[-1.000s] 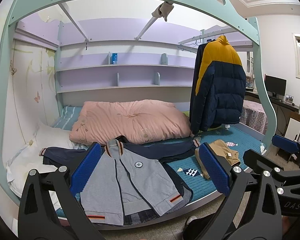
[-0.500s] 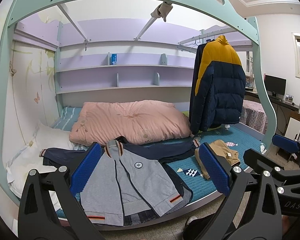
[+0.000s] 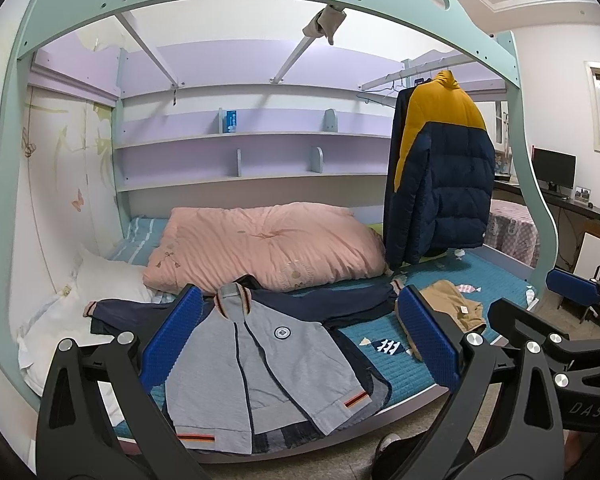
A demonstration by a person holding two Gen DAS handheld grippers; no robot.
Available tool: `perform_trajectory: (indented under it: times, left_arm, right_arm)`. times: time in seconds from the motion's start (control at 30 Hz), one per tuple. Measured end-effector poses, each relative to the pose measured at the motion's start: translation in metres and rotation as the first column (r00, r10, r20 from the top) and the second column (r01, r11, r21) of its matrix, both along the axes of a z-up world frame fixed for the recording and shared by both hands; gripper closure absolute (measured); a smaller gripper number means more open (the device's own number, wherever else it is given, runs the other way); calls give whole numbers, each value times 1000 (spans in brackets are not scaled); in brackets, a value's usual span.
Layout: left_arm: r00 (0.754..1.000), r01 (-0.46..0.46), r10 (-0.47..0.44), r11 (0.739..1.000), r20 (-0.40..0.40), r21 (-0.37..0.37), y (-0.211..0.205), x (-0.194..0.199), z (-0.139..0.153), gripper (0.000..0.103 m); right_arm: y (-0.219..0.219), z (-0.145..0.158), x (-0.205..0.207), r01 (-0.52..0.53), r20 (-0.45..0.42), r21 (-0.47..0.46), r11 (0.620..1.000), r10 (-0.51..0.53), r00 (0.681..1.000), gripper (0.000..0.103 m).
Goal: Fold large clothes
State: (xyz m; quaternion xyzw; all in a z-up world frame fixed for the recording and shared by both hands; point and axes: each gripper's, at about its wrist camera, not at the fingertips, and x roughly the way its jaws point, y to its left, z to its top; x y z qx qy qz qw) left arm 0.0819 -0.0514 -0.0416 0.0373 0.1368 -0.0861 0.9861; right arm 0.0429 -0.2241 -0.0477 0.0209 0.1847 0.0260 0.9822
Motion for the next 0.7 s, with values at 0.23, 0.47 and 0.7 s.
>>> perform_trajectory:
  times: [0.23,0.47,0.7]
  left_arm:
    - [1000,-2,2,1000,-6,4,5,5,0,5]
    - [1000,-2,2,1000,-7,5,3,4,-1,5]
    - [1000,-2,2,1000,-7,7,3,4,-3,5]
  right_arm:
    - [1,-2,-1,-1,-2,4,1000,1,1000,10]
    - [0,-1,0,-1,-4,6,1000,1,1000,10]
    - [3,-3,-2,0,-6,7,1000,0,1000,10]
